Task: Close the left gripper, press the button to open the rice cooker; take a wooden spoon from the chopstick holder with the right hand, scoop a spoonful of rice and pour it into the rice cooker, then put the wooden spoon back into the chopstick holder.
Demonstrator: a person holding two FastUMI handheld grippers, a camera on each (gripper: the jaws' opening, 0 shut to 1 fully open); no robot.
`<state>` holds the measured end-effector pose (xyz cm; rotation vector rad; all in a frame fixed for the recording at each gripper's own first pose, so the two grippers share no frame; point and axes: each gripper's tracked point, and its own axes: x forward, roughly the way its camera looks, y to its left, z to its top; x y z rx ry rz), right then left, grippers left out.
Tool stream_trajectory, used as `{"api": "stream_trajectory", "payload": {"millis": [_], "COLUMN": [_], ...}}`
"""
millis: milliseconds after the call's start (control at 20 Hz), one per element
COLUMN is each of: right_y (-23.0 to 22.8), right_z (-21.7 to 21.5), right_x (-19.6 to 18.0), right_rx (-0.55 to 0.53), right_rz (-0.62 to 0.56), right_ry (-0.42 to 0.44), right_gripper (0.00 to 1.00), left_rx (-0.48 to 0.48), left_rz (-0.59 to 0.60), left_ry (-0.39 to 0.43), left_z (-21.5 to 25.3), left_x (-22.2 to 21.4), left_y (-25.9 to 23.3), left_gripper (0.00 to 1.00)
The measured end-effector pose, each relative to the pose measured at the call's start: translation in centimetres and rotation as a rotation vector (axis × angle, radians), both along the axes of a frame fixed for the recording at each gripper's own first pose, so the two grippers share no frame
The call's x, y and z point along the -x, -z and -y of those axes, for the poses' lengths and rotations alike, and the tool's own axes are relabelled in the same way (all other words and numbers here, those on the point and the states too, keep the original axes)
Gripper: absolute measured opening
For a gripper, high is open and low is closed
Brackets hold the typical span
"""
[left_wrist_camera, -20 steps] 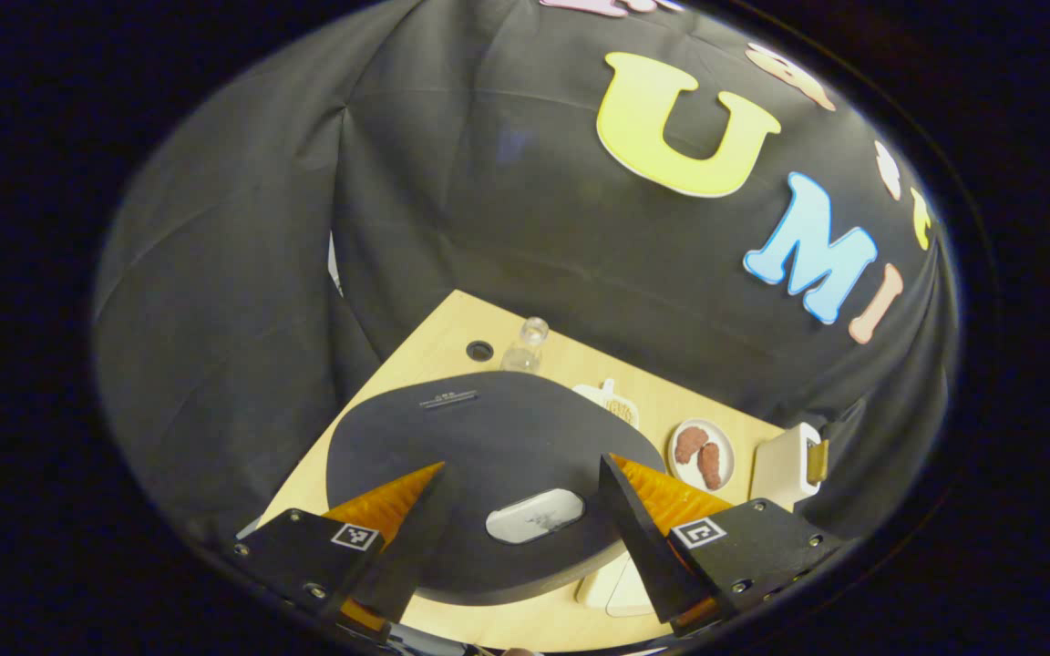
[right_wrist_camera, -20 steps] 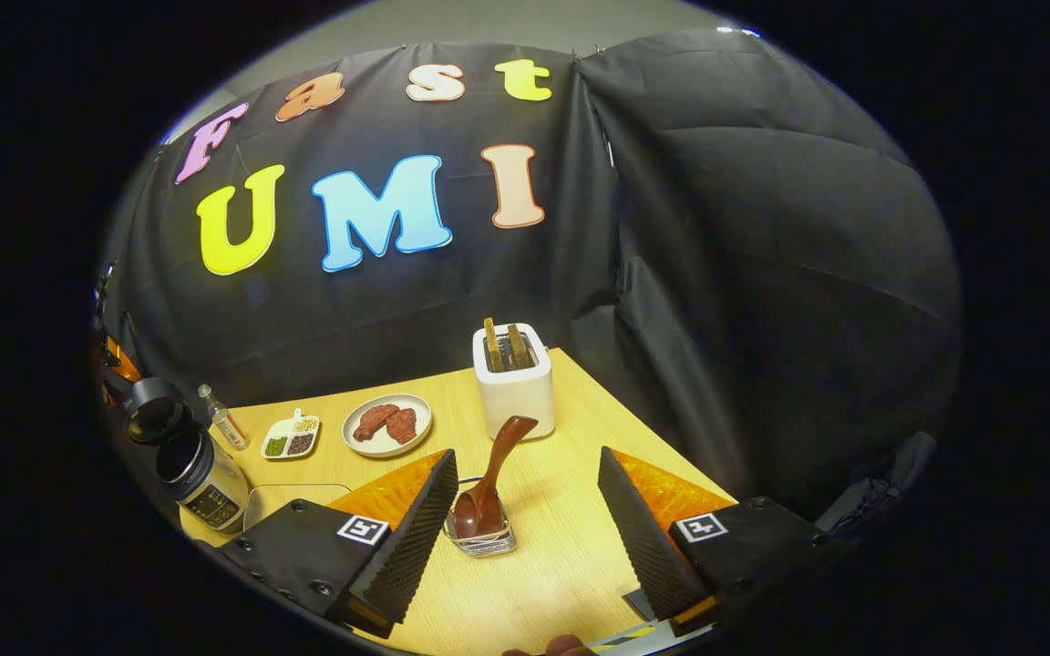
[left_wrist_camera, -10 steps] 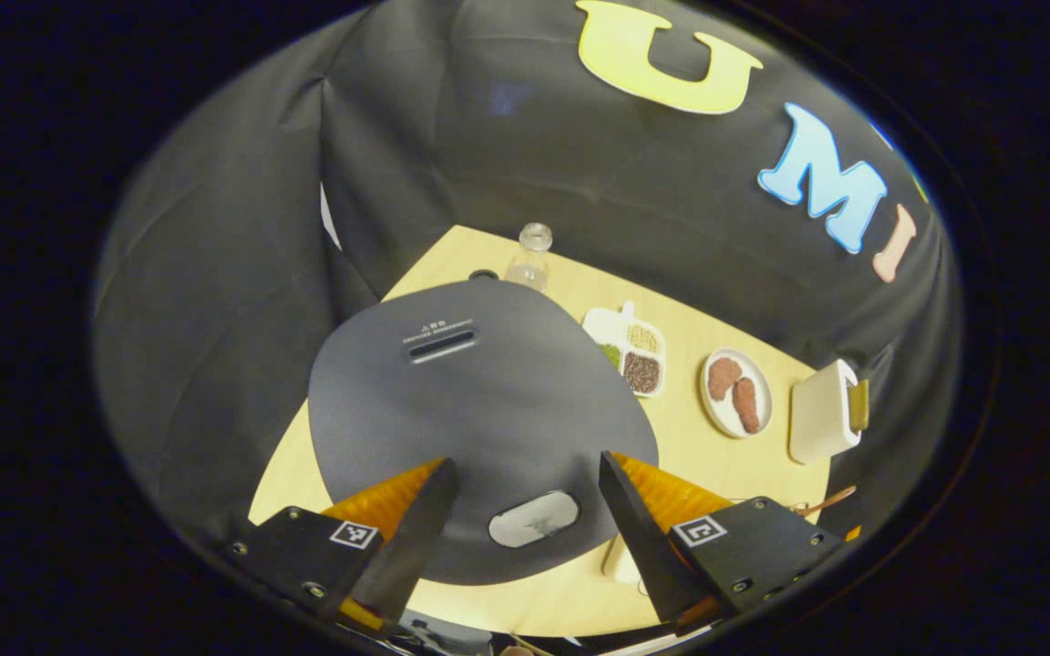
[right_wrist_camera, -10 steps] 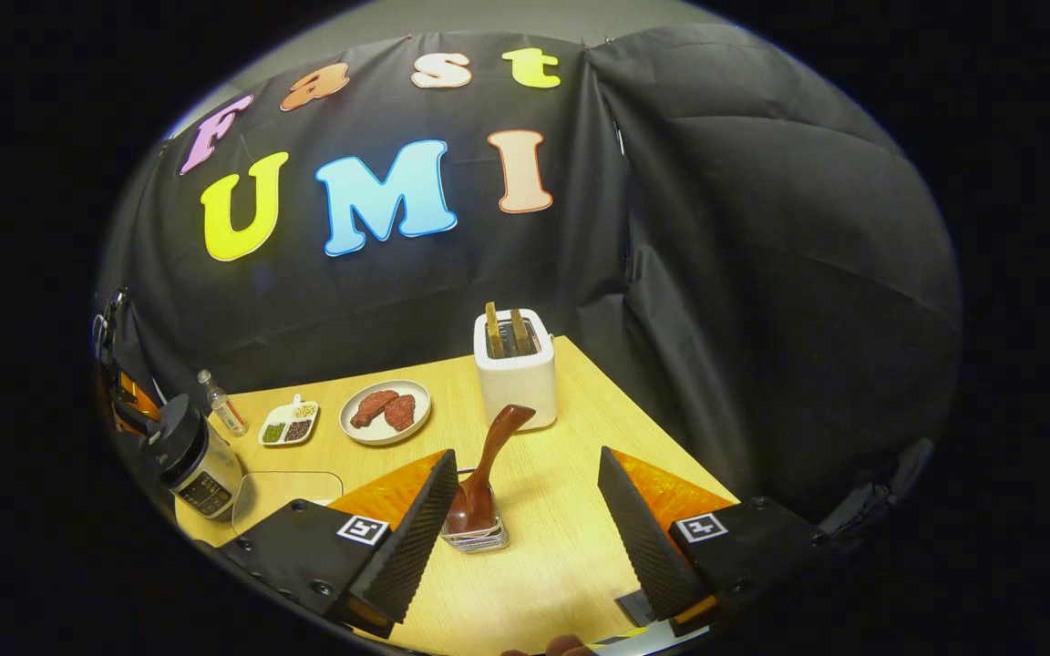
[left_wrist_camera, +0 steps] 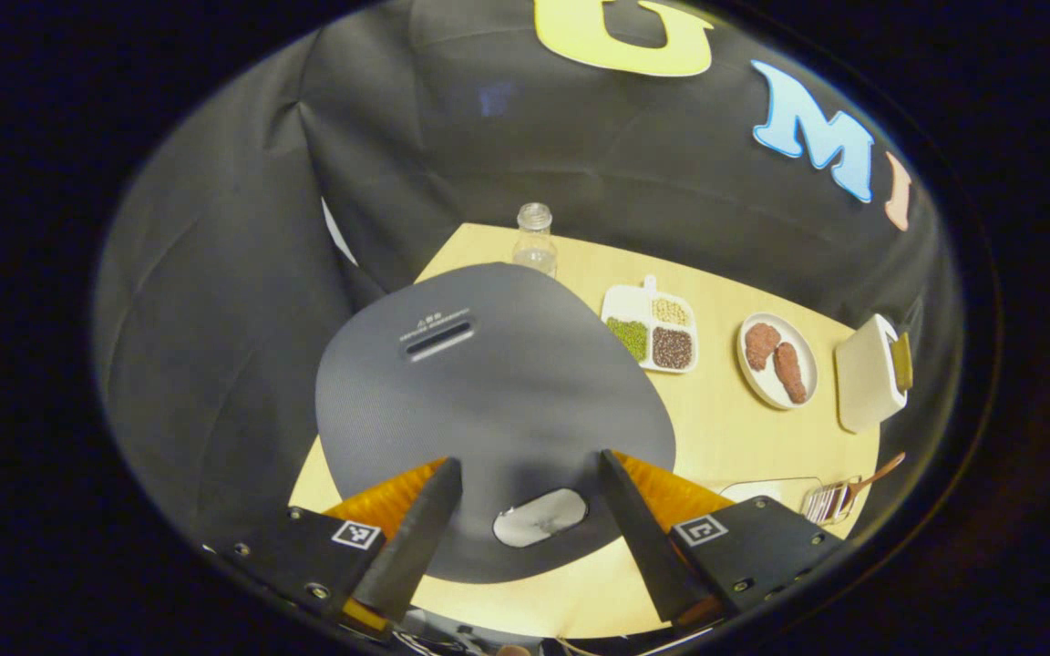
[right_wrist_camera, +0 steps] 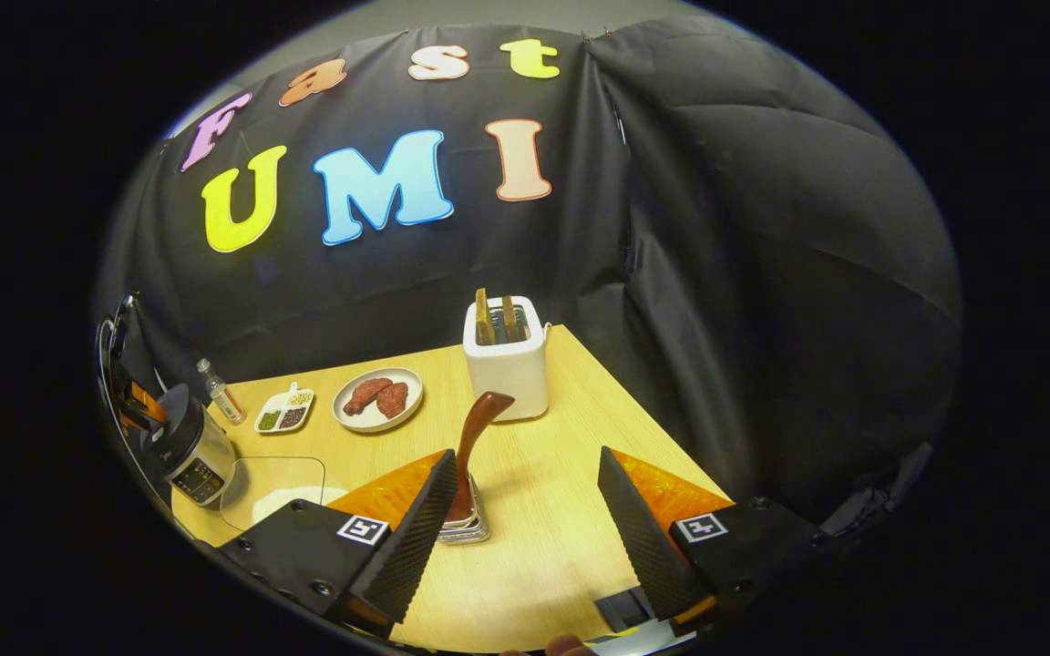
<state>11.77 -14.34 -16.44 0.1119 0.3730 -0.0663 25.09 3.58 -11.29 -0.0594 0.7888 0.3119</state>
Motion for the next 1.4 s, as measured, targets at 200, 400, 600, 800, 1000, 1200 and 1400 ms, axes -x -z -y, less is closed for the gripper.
{"api": "stream_trajectory", "payload": {"millis": [200,400,600,800,1000,1200,1400], "right_y": [0.9,1.3,0.7,-1.4,-4.0,-8.3,-13.6], "right_z": [1.5,2.3,1.8,0.2,-2.2,-4.8,-6.3], "right_x": [0.0,-0.3,-0.6,-0.3,0.6,1.5,3.4], "right_rx": [-0.007,-0.01,-0.007,-0.017,-0.032,-0.004,0.035], "right_rz": [-0.014,-0.017,-0.002,0.047,0.083,0.165,0.271], "right_ry": [-0.034,-0.081,-0.138,-0.146,-0.134,-0.161,-0.171], "right_gripper": [0.98,0.93,0.98,0.98,0.98,0.98,0.98], "left_rx": [-0.018,-0.058,-0.057,-0.083,-0.196,-0.201,-0.169], "left_rz": [0.049,0.115,0.166,0.286,0.466,0.662,0.812], "left_ry": [-0.021,-0.05,-0.082,0.06,0.213,0.307,0.315], "left_z": [-0.1,-0.1,2.6,7.1,9.9,13.2,15.3], "left_x": [0.2,0.8,4.0,8.0,11.0,15.8,21.3], "left_y": [0.4,0.5,0.5,-3.0,-9.7,-16.3,-21.7], "left_gripper": [1.0,1.0,1.0,0.98,0.97,0.94,0.99]}}
